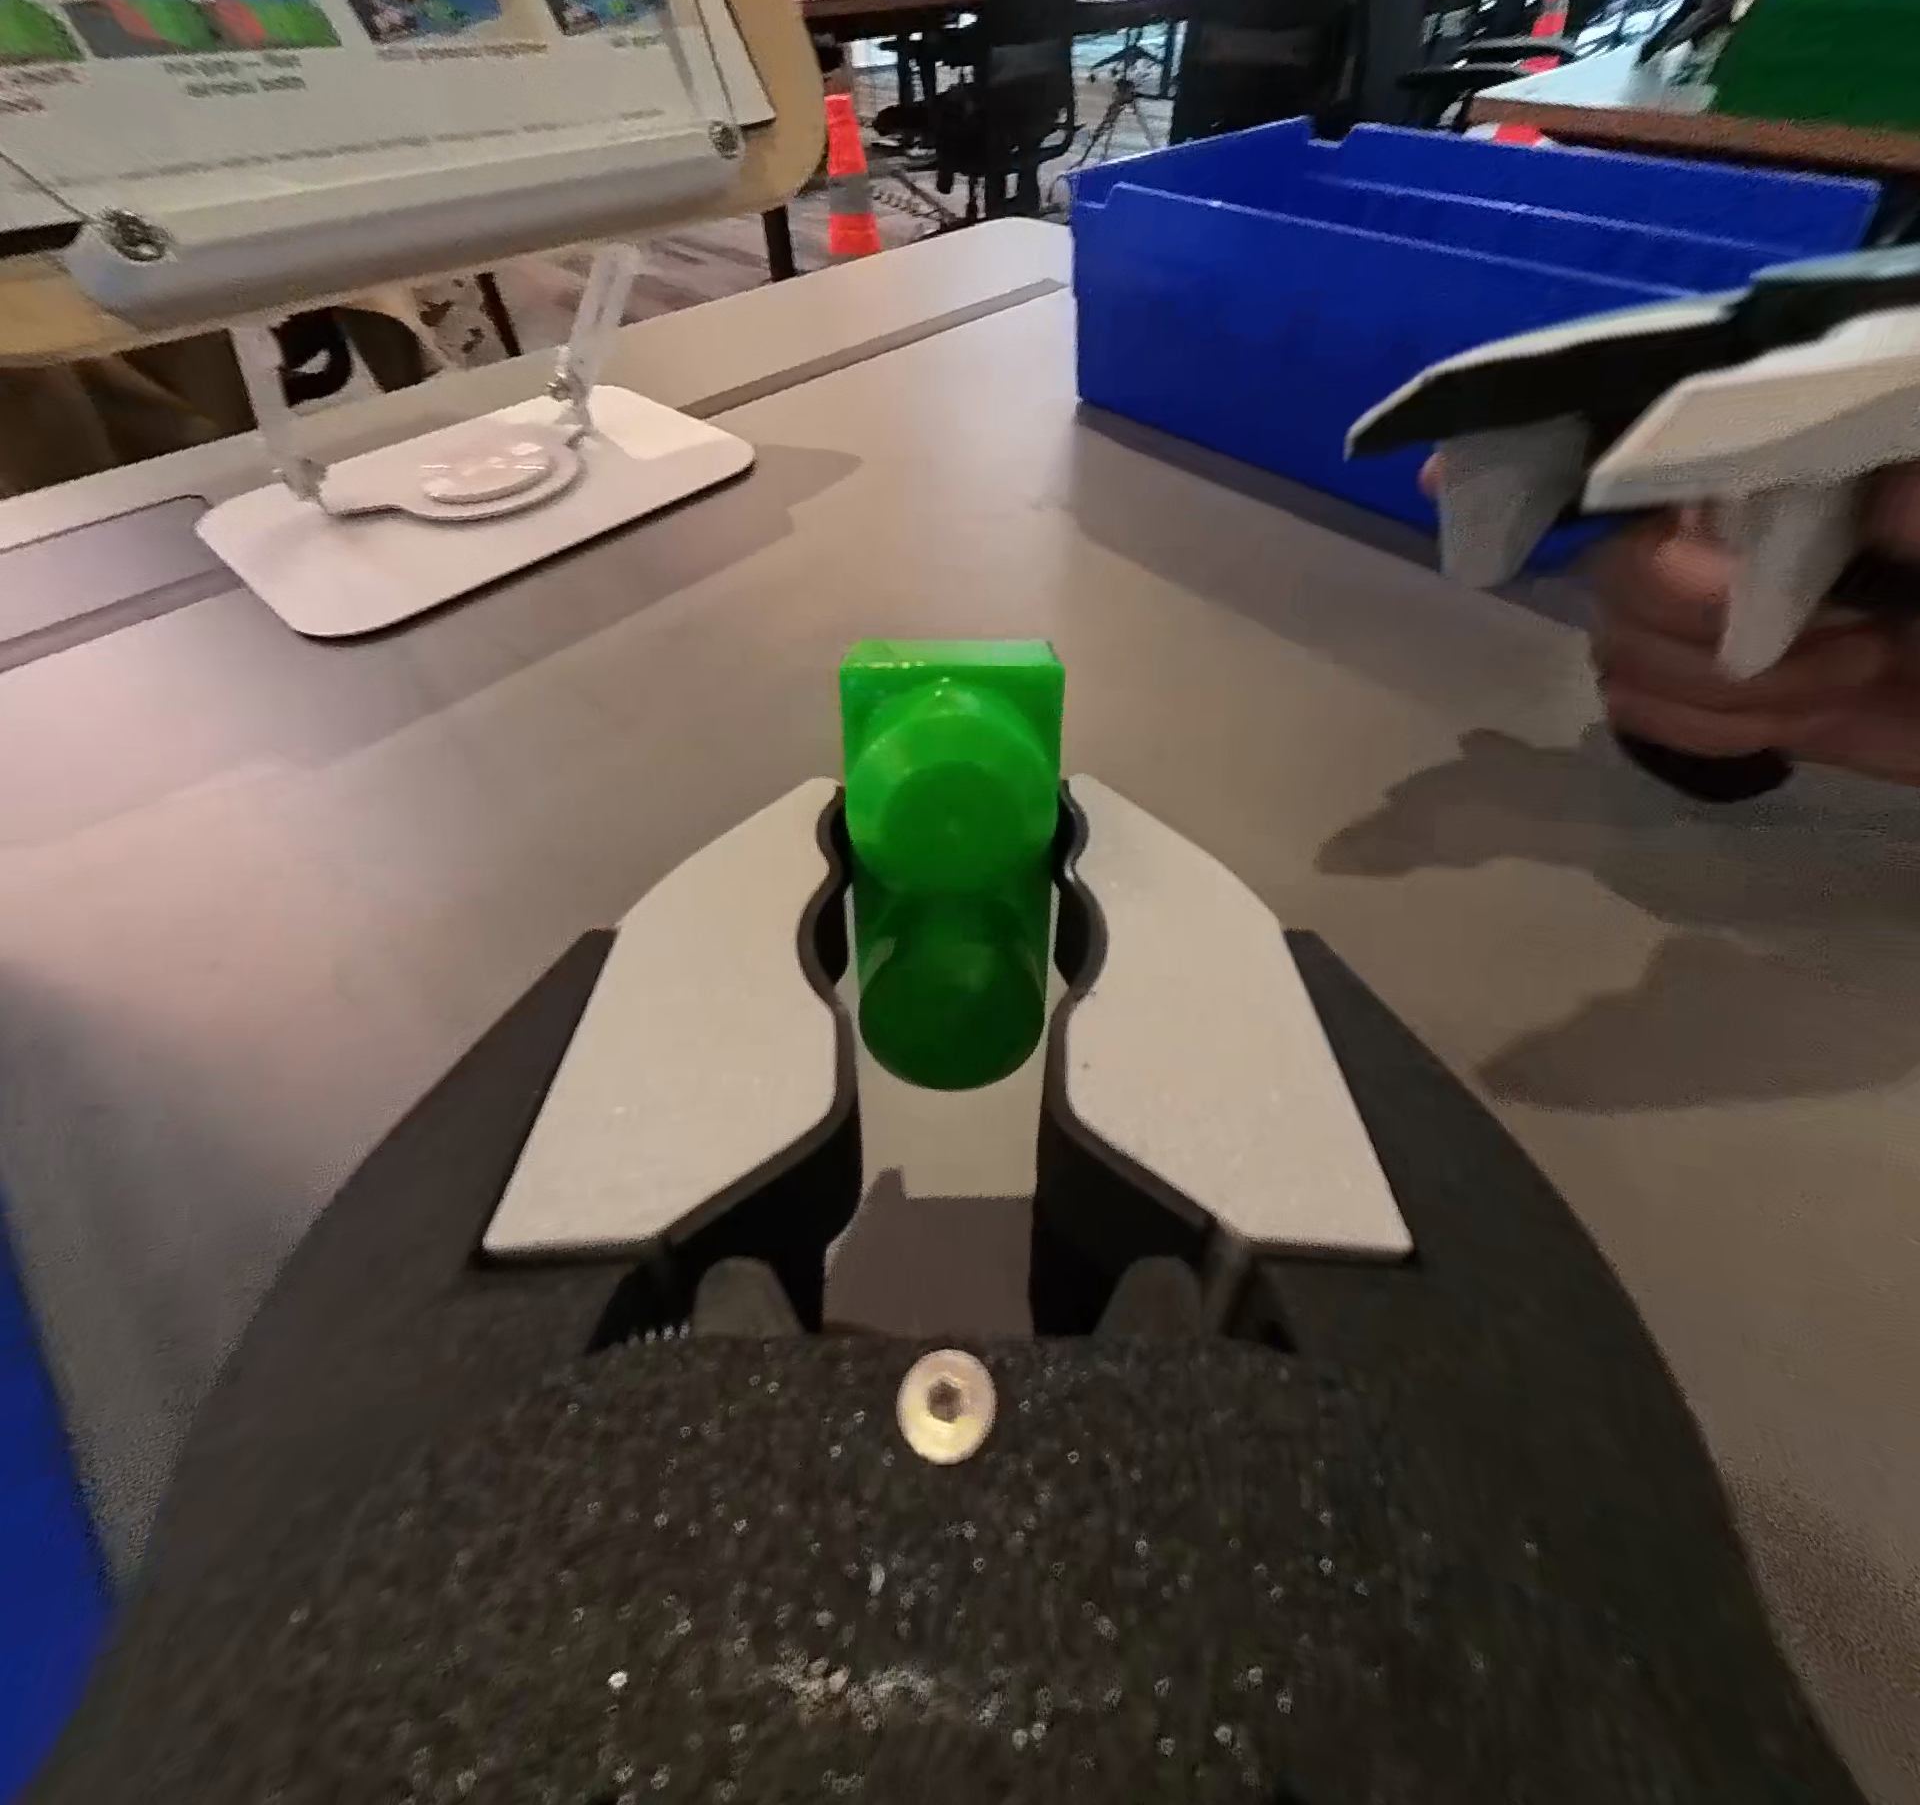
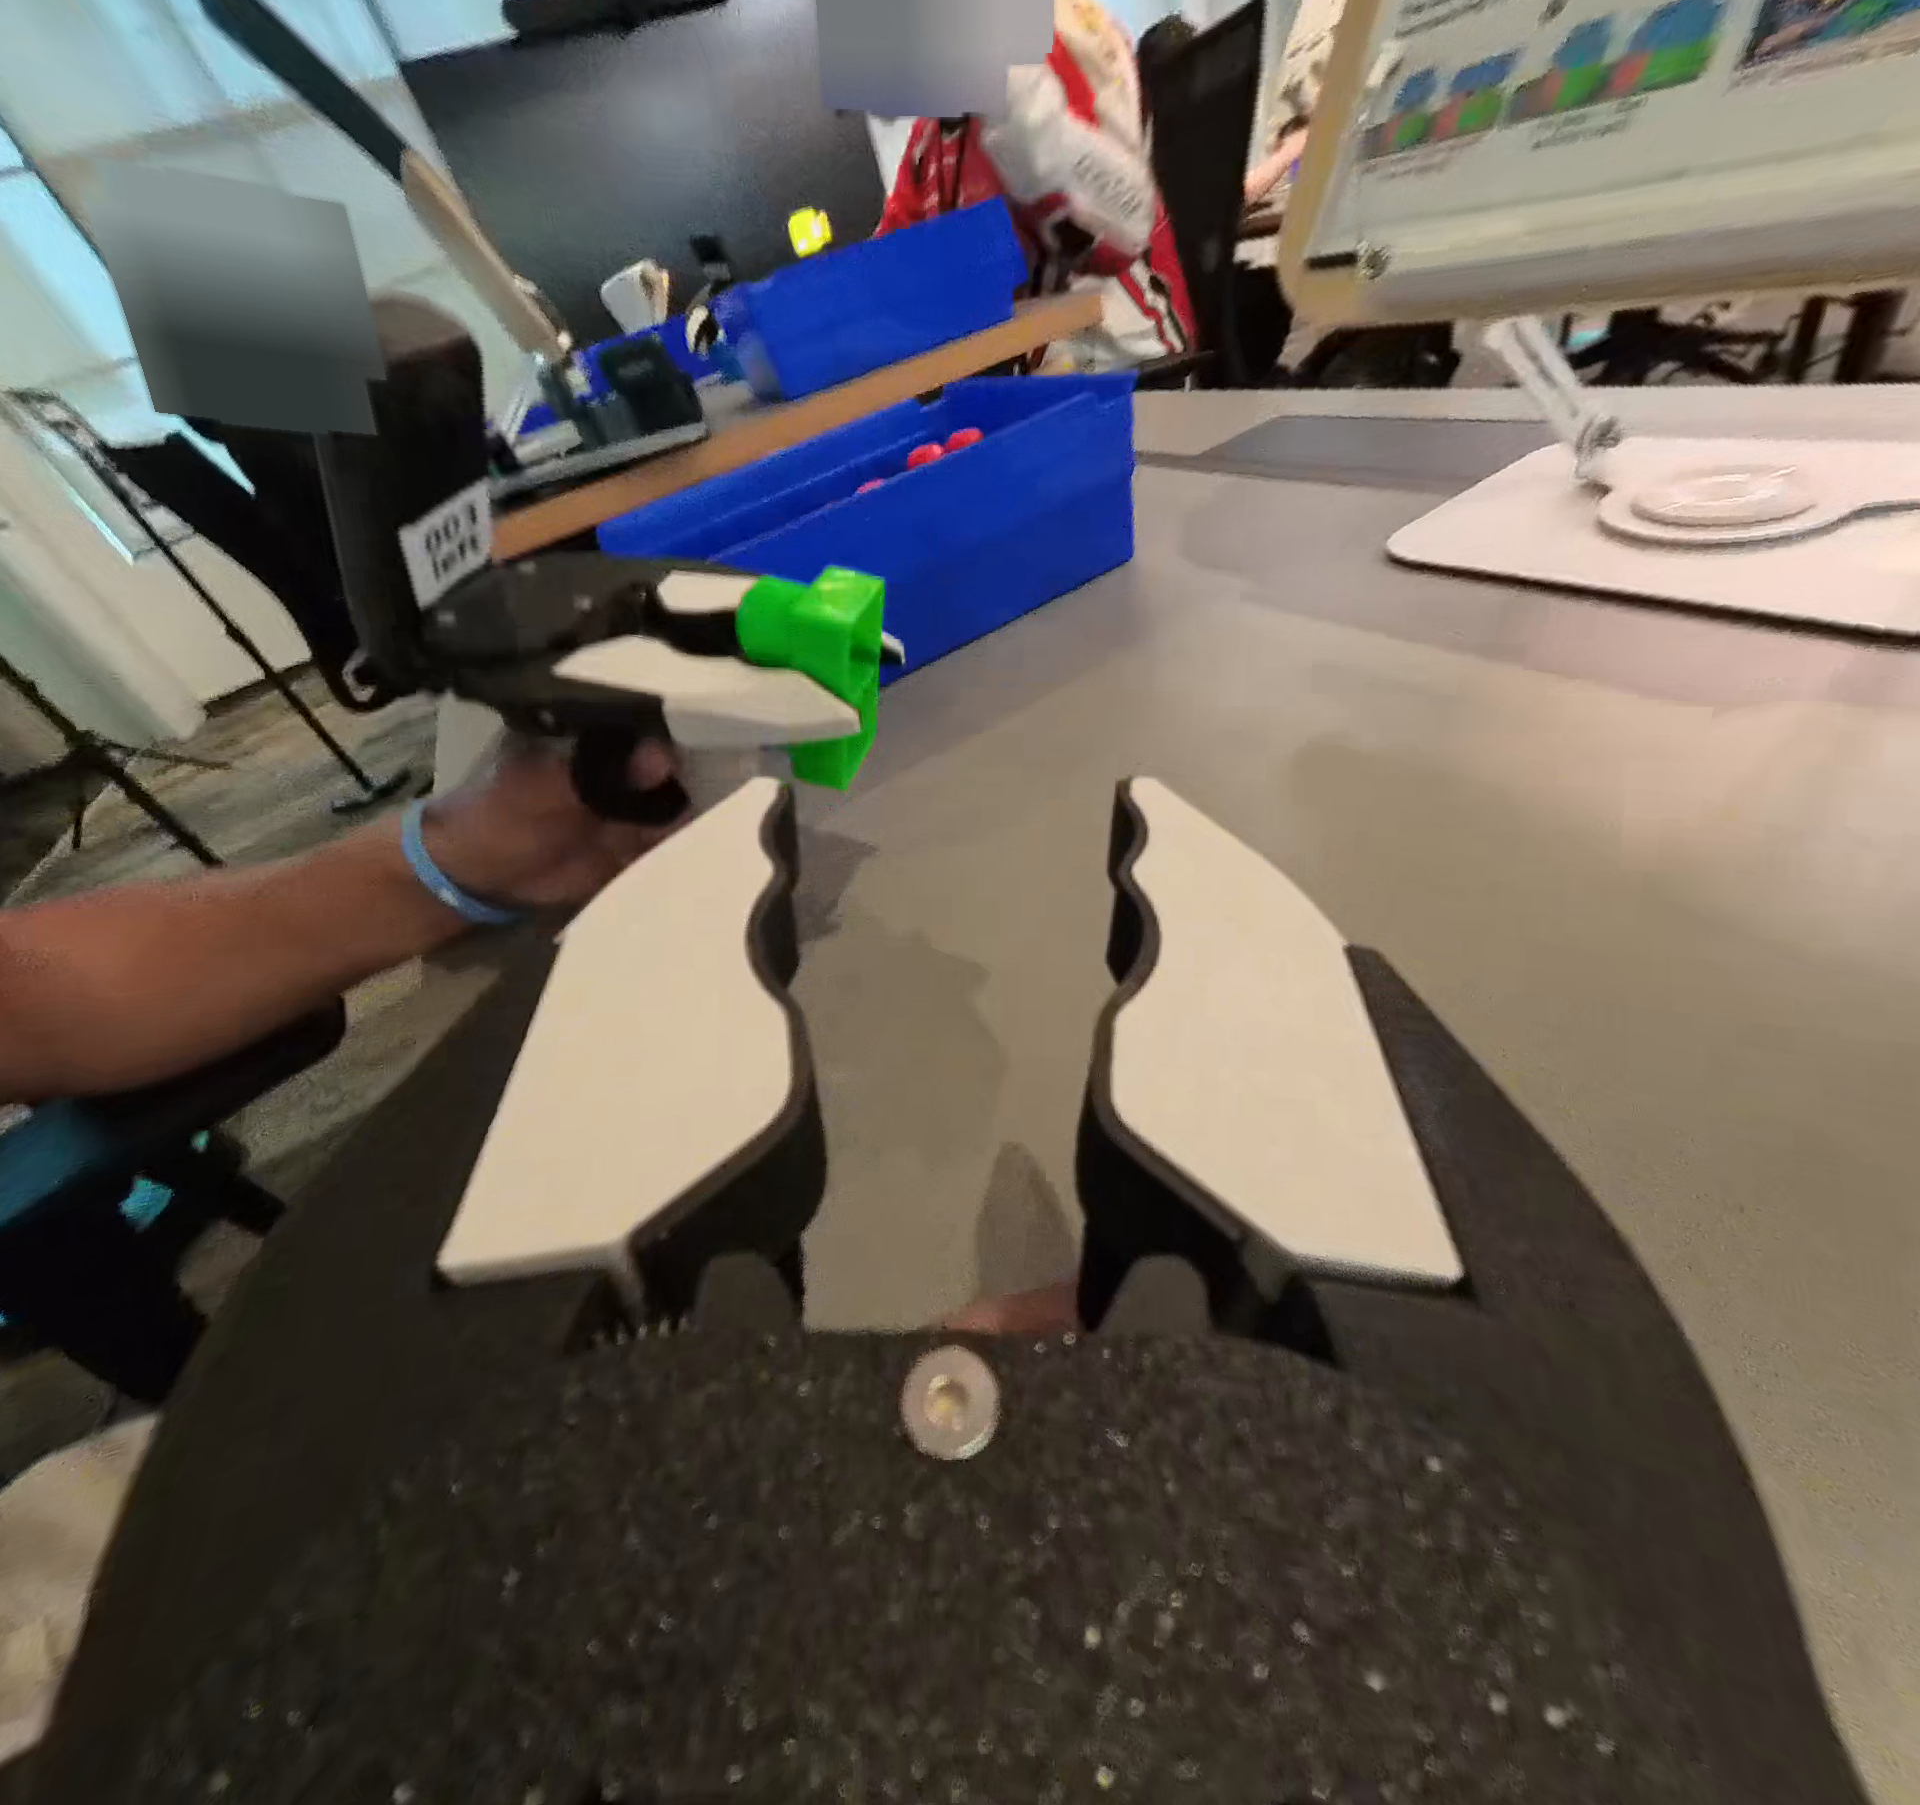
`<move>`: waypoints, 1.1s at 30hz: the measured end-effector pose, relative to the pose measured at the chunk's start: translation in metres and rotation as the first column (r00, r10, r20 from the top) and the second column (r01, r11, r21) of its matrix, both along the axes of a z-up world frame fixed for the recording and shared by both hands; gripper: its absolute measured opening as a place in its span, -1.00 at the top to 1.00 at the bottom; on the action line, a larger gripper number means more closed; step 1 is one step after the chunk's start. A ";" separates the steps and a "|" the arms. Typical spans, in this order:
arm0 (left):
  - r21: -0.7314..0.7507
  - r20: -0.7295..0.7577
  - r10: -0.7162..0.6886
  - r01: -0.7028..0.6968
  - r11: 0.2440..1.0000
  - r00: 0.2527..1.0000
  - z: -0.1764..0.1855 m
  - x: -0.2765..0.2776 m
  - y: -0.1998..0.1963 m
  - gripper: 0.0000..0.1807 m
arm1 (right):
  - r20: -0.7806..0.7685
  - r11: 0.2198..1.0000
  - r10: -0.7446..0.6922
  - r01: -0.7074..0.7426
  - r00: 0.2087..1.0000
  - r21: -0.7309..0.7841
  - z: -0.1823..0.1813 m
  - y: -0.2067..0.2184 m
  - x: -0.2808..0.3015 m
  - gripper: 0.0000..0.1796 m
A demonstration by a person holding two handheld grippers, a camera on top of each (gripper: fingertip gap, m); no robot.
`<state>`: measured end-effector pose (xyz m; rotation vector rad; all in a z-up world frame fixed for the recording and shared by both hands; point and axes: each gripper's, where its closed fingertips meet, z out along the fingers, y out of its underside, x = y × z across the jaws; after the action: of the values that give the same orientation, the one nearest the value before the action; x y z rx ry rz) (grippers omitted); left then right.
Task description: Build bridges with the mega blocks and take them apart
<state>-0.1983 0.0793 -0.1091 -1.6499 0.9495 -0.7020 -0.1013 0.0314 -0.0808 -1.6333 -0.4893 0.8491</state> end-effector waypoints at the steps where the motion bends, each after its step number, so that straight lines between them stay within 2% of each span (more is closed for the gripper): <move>1: -0.010 0.010 -0.010 0.010 1.000 1.000 0.000 0.000 -0.001 0.61 | 0.011 1.000 0.003 -0.003 1.000 0.007 -0.002 0.000 0.001 0.37; 7: -0.065 0.049 -0.027 0.030 0.997 0.998 0.000 -0.003 0.000 0.61 | -0.074 0.999 0.032 -0.034 0.997 -0.033 -0.001 -0.001 0.009 0.39; 21: 0.045 -0.162 -0.196 0.206 0.978 0.967 -0.001 0.024 -0.021 0.60 | -0.089 0.977 0.126 -0.139 0.988 -0.161 -0.005 -0.009 -0.012 0.39; 26: -0.036 -0.074 -0.346 0.344 0.938 0.935 0.002 0.044 -0.041 0.60 | -0.058 0.972 0.197 -0.203 0.979 -0.121 0.006 -0.009 -0.033 0.43; 30: -0.152 0.120 -0.495 0.508 0.848 0.861 0.019 0.050 -0.063 0.60 | -0.048 0.956 0.292 -0.294 0.955 -0.024 0.016 -0.009 -0.044 0.44; 33: -0.196 0.237 -0.565 0.608 0.769 0.791 0.030 0.051 -0.079 0.60 | -0.085 0.923 0.384 -0.386 0.919 -0.005 0.023 -0.012 -0.054 0.44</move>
<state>-0.1473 0.0003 -0.0788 -1.4761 1.3145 -1.4284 -0.1556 0.0190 -0.0581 -1.5361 -0.7617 1.2118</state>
